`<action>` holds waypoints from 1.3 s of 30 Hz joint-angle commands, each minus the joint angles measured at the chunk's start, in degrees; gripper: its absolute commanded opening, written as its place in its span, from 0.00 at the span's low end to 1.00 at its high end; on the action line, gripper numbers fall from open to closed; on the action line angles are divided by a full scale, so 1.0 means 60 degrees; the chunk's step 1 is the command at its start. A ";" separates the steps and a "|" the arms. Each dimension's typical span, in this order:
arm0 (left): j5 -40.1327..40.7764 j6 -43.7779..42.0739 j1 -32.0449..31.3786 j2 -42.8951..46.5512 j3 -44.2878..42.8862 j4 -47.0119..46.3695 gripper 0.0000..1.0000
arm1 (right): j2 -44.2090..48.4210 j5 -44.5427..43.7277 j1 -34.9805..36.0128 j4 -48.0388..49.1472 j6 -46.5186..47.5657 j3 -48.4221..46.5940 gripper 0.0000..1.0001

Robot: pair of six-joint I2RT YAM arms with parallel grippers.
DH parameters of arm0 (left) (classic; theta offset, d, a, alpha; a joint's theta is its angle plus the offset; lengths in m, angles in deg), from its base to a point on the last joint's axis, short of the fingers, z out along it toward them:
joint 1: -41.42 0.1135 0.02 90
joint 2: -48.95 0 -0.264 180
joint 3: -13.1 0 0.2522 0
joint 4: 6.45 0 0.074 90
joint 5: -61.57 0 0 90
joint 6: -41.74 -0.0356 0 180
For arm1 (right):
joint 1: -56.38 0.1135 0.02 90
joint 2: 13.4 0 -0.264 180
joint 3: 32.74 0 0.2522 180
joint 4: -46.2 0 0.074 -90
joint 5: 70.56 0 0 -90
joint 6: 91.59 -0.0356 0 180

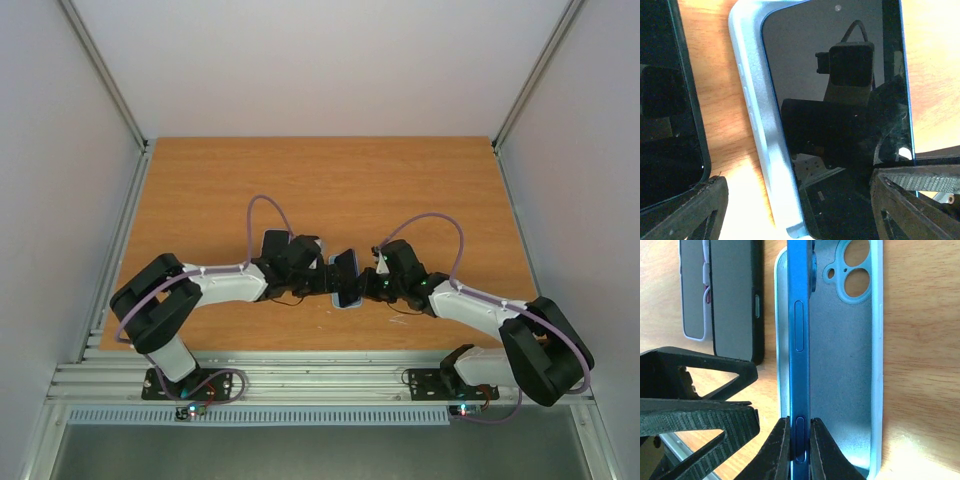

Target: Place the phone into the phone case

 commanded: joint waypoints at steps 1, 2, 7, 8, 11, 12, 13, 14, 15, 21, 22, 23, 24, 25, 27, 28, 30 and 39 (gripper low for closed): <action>0.0008 0.0413 -0.0041 0.0123 0.0187 -0.0880 0.79 | 0.0002 0.0734 -0.0009 -0.0992 0.0078 0.0219 0.01; 0.0078 0.0457 -0.0041 0.0111 0.0245 -0.0942 0.78 | 0.0012 0.0813 -0.0009 -0.0902 0.0094 0.0221 0.01; 0.0310 0.0656 -0.0041 -0.0059 0.0363 -0.1263 0.70 | -0.0072 0.0988 -0.0009 -0.0489 0.0065 0.0277 0.01; 0.0322 0.0668 -0.0041 -0.0133 0.0364 -0.1322 0.70 | -0.0120 0.0990 -0.0009 -0.0406 0.0056 0.0289 0.01; 0.0219 0.0762 -0.0042 -0.0371 0.0364 -0.1530 0.70 | -0.0272 0.0950 -0.0009 -0.0141 0.0003 0.0332 0.01; 0.0177 0.0814 -0.0036 -0.0456 0.0364 -0.1589 0.70 | -0.0325 0.0950 -0.0009 -0.0028 -0.0041 0.0367 0.01; 0.0152 0.0836 -0.0041 -0.0529 0.0353 -0.1617 0.70 | -0.0361 0.0945 -0.0009 0.0076 -0.0084 0.0403 0.01; 0.0149 0.0847 -0.0041 -0.0593 0.0350 -0.1641 0.70 | -0.0406 0.0944 -0.0011 0.0204 -0.0131 0.0433 0.01; 0.0123 0.0859 -0.0041 -0.0642 0.0349 -0.1671 0.70 | -0.0435 0.0939 -0.0013 0.0340 -0.0165 0.0483 0.01; 0.0011 0.1025 -0.0041 -0.0817 0.0424 -0.1946 0.69 | -0.0793 0.0877 -0.0009 0.0989 -0.0472 0.0640 0.01; -0.0021 0.1068 -0.0041 -0.0825 0.0467 -0.2031 0.70 | -0.0822 0.0798 -0.0009 0.1082 -0.0590 0.0700 0.01; -0.0058 0.1148 -0.0061 -0.0821 0.0521 -0.2143 0.70 | -0.0846 0.0707 -0.0009 0.1169 -0.0685 0.0752 0.01; -0.0077 0.1213 -0.0057 -0.0809 0.0547 -0.2214 0.70 | -0.0891 0.0688 -0.0009 0.1234 -0.0768 0.0773 0.01; -0.0092 0.1269 -0.0067 -0.0804 0.0570 -0.2279 0.69 | -0.0944 0.0685 -0.0013 0.1312 -0.0839 0.0788 0.01; -0.0122 0.1334 -0.0117 -0.0808 0.0593 -0.2362 0.70 | -0.1094 0.0797 -0.0011 0.1562 -0.0940 0.0812 0.01; -0.0129 0.1356 -0.0148 -0.0804 0.0587 -0.2378 0.69 | -0.1191 0.0880 -0.0010 0.1679 -0.0983 0.0819 0.01; -0.0165 0.1402 -0.0193 -0.0804 0.0572 -0.2441 0.69 | -0.1398 0.1046 -0.0009 0.1911 -0.1058 0.0831 0.01; -0.0176 0.1773 -0.0246 -0.0499 0.0905 -0.3002 0.69 | -0.1458 0.1025 -0.0009 0.1857 -0.1033 0.0864 0.06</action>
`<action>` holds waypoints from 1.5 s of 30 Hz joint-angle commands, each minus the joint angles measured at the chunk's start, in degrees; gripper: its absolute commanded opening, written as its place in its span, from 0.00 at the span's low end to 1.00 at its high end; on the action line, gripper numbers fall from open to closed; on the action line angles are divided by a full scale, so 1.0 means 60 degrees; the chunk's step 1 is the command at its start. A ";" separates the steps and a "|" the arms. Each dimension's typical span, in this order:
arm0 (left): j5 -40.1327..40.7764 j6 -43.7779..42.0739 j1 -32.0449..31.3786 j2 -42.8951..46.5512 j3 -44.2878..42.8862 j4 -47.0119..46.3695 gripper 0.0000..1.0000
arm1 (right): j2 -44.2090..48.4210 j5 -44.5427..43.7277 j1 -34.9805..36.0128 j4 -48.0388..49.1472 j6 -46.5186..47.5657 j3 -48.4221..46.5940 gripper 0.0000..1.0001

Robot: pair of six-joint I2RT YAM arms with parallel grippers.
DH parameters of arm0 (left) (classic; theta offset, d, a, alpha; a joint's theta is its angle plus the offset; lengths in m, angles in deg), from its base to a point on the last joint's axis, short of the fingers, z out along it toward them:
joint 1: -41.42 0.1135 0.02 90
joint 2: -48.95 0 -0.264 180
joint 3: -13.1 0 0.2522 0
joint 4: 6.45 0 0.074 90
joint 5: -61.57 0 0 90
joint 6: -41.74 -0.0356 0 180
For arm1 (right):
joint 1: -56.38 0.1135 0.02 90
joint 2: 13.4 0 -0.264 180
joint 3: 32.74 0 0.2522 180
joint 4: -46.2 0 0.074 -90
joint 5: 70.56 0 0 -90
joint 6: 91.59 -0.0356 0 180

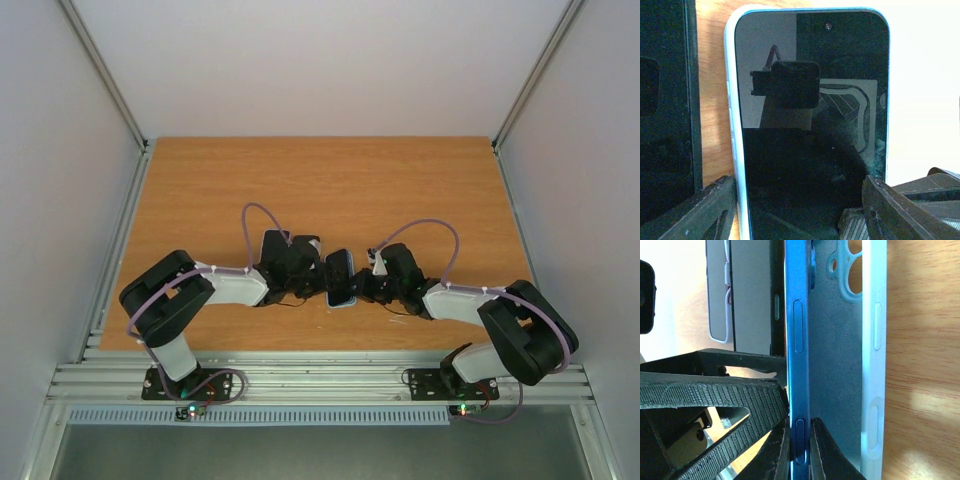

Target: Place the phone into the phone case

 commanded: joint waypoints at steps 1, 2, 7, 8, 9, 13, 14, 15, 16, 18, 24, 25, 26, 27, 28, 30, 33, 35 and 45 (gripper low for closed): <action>-0.0325 0.0172 -0.0254 0.0111 0.0265 -0.0884 0.69 | -0.0183 -0.0237 0.0122 -0.1246 -0.0073 0.0091 0.08; -0.0248 0.0165 -0.0254 0.0143 0.0281 -0.0826 0.69 | -0.0083 -0.0312 0.0122 -0.1428 0.0007 0.0058 0.10; -0.0122 0.0044 -0.0254 0.0154 0.0256 -0.0622 0.69 | 0.0313 -0.0690 0.0122 -0.2214 0.0365 -0.0112 0.16; -0.0111 0.0040 -0.0254 0.0149 0.0262 -0.0618 0.69 | 0.0365 -0.0715 0.0122 -0.2337 0.0439 -0.0165 0.18; -0.0111 0.0040 -0.0254 0.0135 0.0257 -0.0606 0.69 | 0.0413 -0.0740 0.0122 -0.2429 0.0503 -0.0212 0.20; -0.0078 0.0012 -0.0254 0.0165 0.0267 -0.0555 0.69 | 0.0561 -0.0847 0.0122 -0.3017 0.0691 -0.0385 0.26; -0.0078 0.0000 -0.0254 0.0170 0.0277 -0.0538 0.69 | 0.0614 -0.0884 0.0122 -0.3148 0.0752 -0.0422 0.29; -0.0054 -0.0024 -0.0254 0.0206 0.0290 -0.0516 0.69 | 0.0659 -0.0924 0.0122 -0.3311 0.0818 -0.0476 0.31; -0.0018 -0.0038 -0.0254 0.0236 0.0288 -0.0473 0.69 | 0.0707 -0.0956 0.0124 -0.3420 0.0882 -0.0516 0.34; 0.0023 -0.0086 -0.0254 0.0273 0.0293 -0.0365 0.69 | 0.0796 -0.1030 0.0133 -0.3667 0.0970 -0.0598 0.38; 0.0092 -0.0234 -0.0317 0.0352 0.0307 -0.0130 0.68 | 0.1059 -0.1643 0.0269 -0.4930 0.1399 -0.1095 0.48; 0.0084 -0.0258 -0.0346 0.0359 0.0309 -0.0087 0.66 | 0.1086 -0.1764 0.0292 -0.5143 0.1465 -0.1174 0.49; 0.0084 -0.0273 -0.0373 0.0361 0.0307 -0.0080 0.64 | 0.1121 -0.1883 0.0352 -0.5332 0.1523 -0.1253 0.49; 0.0076 -0.0292 -0.0422 0.0361 0.0307 -0.0067 0.64 | 0.1132 -0.2055 0.0429 -0.5522 0.1572 -0.1326 0.50; 0.0070 -0.0307 -0.0460 0.0363 0.0309 -0.0045 0.64 | 0.1158 -0.2141 0.0532 -0.5706 0.1639 -0.1428 0.50; 0.0069 -0.0324 -0.0547 0.0368 0.0294 -0.0001 0.64 | 0.1161 -0.2501 0.0772 -0.6070 0.1731 -0.1641 0.52; 0.0092 -0.0326 -0.0657 0.0451 0.0318 0.0049 0.64 | 0.1207 -0.3003 0.1043 -0.6651 0.1848 -0.1934 0.54; 0.0119 -0.0326 -0.0698 0.0508 0.0340 0.0087 0.64 | 0.1331 -0.3245 0.1113 -0.6944 0.1891 -0.2068 0.55; 0.0144 -0.0268 -0.0937 0.0543 0.0381 0.0082 0.64 | 0.1882 -0.3901 0.1132 -0.7834 0.2140 -0.2235 0.64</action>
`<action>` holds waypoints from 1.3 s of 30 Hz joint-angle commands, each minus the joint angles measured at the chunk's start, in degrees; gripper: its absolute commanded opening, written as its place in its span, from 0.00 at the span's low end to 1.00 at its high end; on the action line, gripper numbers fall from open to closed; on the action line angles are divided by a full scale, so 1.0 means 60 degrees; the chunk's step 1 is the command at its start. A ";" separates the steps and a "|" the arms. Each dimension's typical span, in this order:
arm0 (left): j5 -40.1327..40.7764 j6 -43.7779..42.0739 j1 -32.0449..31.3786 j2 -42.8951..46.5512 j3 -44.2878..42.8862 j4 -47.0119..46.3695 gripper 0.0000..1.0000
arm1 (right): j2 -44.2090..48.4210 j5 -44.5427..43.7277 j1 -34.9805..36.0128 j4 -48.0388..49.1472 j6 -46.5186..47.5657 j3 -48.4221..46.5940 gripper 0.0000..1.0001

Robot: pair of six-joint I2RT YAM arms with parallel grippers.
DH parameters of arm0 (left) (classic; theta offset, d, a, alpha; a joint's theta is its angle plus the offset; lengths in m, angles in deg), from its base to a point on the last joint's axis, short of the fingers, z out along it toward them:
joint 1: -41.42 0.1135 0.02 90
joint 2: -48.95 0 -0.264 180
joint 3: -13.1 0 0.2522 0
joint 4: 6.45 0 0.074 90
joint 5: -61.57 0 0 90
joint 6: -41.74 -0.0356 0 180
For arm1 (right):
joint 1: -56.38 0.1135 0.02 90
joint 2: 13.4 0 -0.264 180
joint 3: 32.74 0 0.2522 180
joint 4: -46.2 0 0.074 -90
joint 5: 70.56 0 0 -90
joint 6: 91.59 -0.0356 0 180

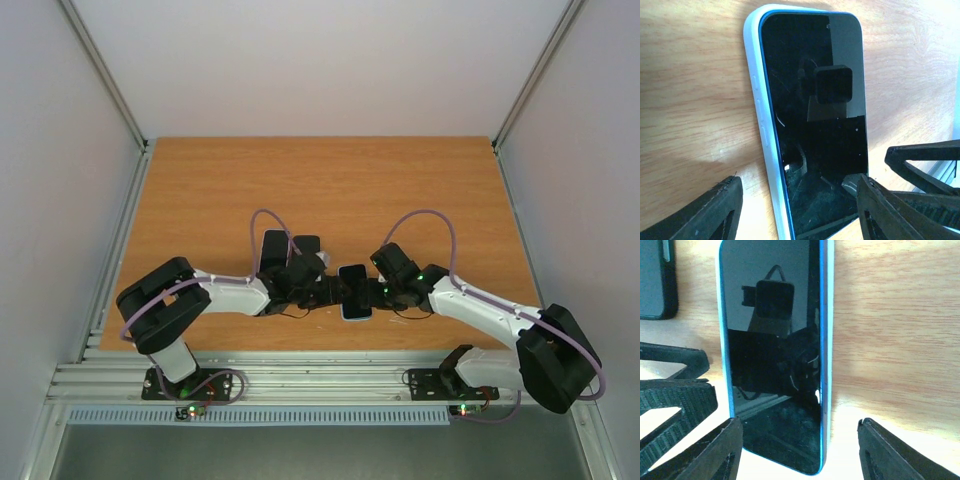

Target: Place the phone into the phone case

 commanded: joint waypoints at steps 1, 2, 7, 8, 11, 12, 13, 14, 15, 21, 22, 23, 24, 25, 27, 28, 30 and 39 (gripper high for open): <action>0.0135 -0.0045 -0.0142 0.0181 0.0113 -0.0062 0.64 | 0.0237 -0.0504 0.0049 -0.0562 0.0228 -0.0159 0.63; 0.0126 -0.0033 -0.0157 0.0174 0.0114 -0.0068 0.64 | 0.0232 -0.0487 0.0048 -0.0505 0.0229 -0.0128 0.61; 0.0093 0.0017 -0.0199 0.0069 0.0162 -0.0155 0.63 | -0.0015 -0.0310 0.0057 -0.0164 0.0202 0.0024 0.46; 0.0066 0.0040 -0.0203 0.0040 0.0164 -0.0190 0.62 | -0.0100 -0.0285 0.0050 -0.0093 0.0186 0.0049 0.43; 0.0034 0.0093 -0.0231 -0.0029 0.0201 -0.0274 0.62 | -0.0279 -0.0209 0.0046 0.0100 0.0172 0.0102 0.35; 0.0039 0.0104 -0.0243 -0.0040 0.0213 -0.0293 0.60 | -0.0319 -0.0201 0.0045 0.0142 0.0168 0.0113 0.32; 0.0052 0.0119 -0.0247 -0.0040 0.0231 -0.0304 0.58 | -0.0374 -0.0200 0.0049 0.0184 0.0171 0.0128 0.30; 0.0054 0.0122 -0.0258 -0.0035 0.0235 -0.0305 0.58 | -0.0417 -0.0186 0.0053 0.0229 0.0171 0.0142 0.28; 0.0065 0.0123 -0.0261 -0.0043 0.0241 -0.0306 0.58 | -0.0463 -0.0186 0.0050 0.0275 0.0171 0.0166 0.27; -0.0011 0.0137 -0.0333 -0.0279 0.0132 -0.0366 0.57 | -0.0665 0.0377 0.0065 0.0879 0.0142 0.0279 0.17; -0.0049 0.0158 -0.0346 -0.0335 0.0111 -0.0408 0.56 | -0.0679 0.0493 0.0068 0.0986 0.0111 0.0309 0.16; -0.0069 0.0172 -0.0356 -0.0370 0.0123 -0.0459 0.54 | -0.0703 0.0566 0.0079 0.1060 0.0079 0.0308 0.14; -0.0077 0.0191 -0.0363 -0.0396 0.0106 -0.0484 0.53 | -0.0737 0.0637 0.0097 0.1132 0.0053 0.0308 0.13; -0.0089 0.0216 -0.0377 -0.0414 0.0107 -0.0495 0.53 | -0.0772 0.0712 0.0103 0.1201 0.0027 0.0308 0.12; -0.0085 0.0214 -0.0393 -0.0430 0.0105 -0.0528 0.50 | -0.0884 0.0912 0.0125 0.1388 -0.0022 0.0304 0.10; -0.0106 0.0223 -0.0418 -0.0440 0.0093 -0.0526 0.50 | -0.0943 0.1021 0.0138 0.1486 -0.0043 0.0294 0.10; -0.0141 0.0226 -0.0463 -0.0468 0.0087 -0.0566 0.50 | -0.1085 0.1209 0.0171 0.1707 -0.0097 0.0266 0.09; -0.0254 0.0567 -0.0666 -0.0489 0.0300 -0.1093 0.49 | -0.1926 0.1370 0.0540 0.1937 -0.0141 -0.0043 0.06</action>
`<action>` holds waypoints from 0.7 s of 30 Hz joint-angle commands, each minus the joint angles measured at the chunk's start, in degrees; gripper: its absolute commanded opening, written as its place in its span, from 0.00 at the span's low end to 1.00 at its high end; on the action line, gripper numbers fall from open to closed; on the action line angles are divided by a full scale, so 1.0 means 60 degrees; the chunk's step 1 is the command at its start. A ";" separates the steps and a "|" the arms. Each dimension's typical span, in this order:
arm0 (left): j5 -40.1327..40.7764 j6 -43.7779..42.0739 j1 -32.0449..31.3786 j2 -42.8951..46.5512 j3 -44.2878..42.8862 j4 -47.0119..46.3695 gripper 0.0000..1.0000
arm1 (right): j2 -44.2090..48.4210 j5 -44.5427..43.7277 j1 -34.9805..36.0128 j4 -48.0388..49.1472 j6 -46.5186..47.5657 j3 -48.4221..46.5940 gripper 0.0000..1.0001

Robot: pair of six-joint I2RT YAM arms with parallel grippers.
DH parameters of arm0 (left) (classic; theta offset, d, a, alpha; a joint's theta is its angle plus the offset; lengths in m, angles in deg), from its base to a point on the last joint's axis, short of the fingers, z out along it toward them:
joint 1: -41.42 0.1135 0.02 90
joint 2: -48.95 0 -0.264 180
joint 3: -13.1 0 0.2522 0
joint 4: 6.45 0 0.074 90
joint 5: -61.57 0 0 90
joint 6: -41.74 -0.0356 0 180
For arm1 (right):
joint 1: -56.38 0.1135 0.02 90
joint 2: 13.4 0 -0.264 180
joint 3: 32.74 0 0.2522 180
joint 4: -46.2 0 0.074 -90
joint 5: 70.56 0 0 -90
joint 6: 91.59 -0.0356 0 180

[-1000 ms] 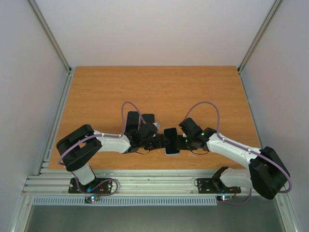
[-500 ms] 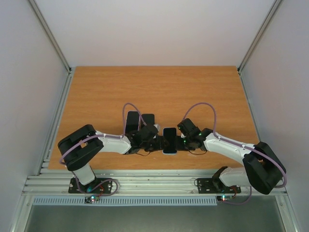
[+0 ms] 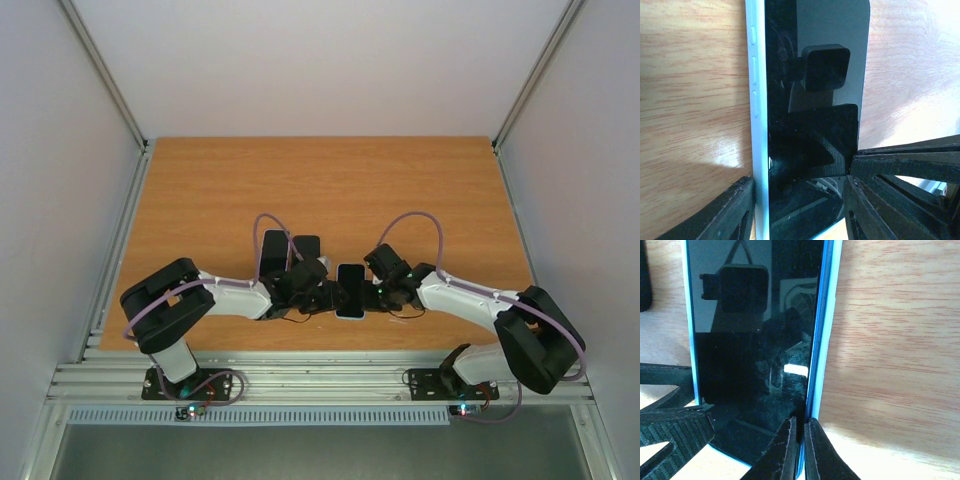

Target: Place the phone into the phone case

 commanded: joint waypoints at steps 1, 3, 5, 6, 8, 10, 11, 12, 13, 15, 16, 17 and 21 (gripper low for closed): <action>-0.0261 0.0279 -0.0340 -0.0304 0.0213 -0.0909 0.49 | -0.0899 0.0652 0.0490 0.0985 -0.0064 -0.0205 0.06; -0.0146 0.0289 -0.0340 -0.0221 0.0327 -0.0886 0.49 | -0.1196 0.0122 0.0491 0.0600 -0.0030 -0.0298 0.06; -0.0037 0.0247 -0.0340 -0.0156 0.0388 -0.0775 0.49 | -0.1506 -0.0418 0.0492 0.0257 -0.0032 -0.0386 0.07; 0.0004 0.0240 -0.0340 -0.0143 0.0424 -0.0752 0.49 | -0.1708 -0.0674 0.0497 0.0096 -0.0031 -0.0442 0.07; 0.0064 0.0238 -0.0340 -0.0136 0.0509 -0.0757 0.49 | -0.2149 -0.1129 0.0569 -0.0157 -0.0031 -0.0595 0.09; 0.0139 0.0252 -0.0340 -0.0120 0.0561 -0.0750 0.50 | -0.2516 -0.1463 0.0696 -0.0309 -0.0017 -0.0734 0.11; 0.0192 0.0253 -0.0340 -0.0084 0.0580 -0.0712 0.50 | -0.2613 -0.1490 0.0748 -0.0309 0.0009 -0.0798 0.11; 0.0283 0.0253 -0.0340 -0.0019 0.0613 -0.0682 0.50 | -0.2637 -0.1515 0.0808 -0.0326 0.0062 -0.0834 0.11; 0.0359 0.0233 -0.0327 0.0070 0.0638 -0.0629 0.50 | -0.2571 -0.1677 0.0909 -0.0431 0.0107 -0.0892 0.11; 0.0552 0.0163 -0.0326 0.0298 0.0645 -0.0388 0.52 | -0.2334 -0.2390 0.1107 -0.0850 0.0183 -0.1069 0.16; 0.0667 0.0110 -0.0326 0.0426 0.0623 -0.0209 0.53 | -0.2275 -0.2585 0.1135 -0.1036 0.0234 -0.1158 0.19; 0.0764 0.0013 -0.0313 0.0543 0.0615 -0.0064 0.53 | -0.2211 -0.2692 0.1138 -0.1175 0.0277 -0.1235 0.22; 0.0894 -0.0243 -0.0190 0.0891 0.0500 0.0429 0.54 | -0.1438 -0.2194 0.1131 -0.1166 0.0509 -0.1313 0.24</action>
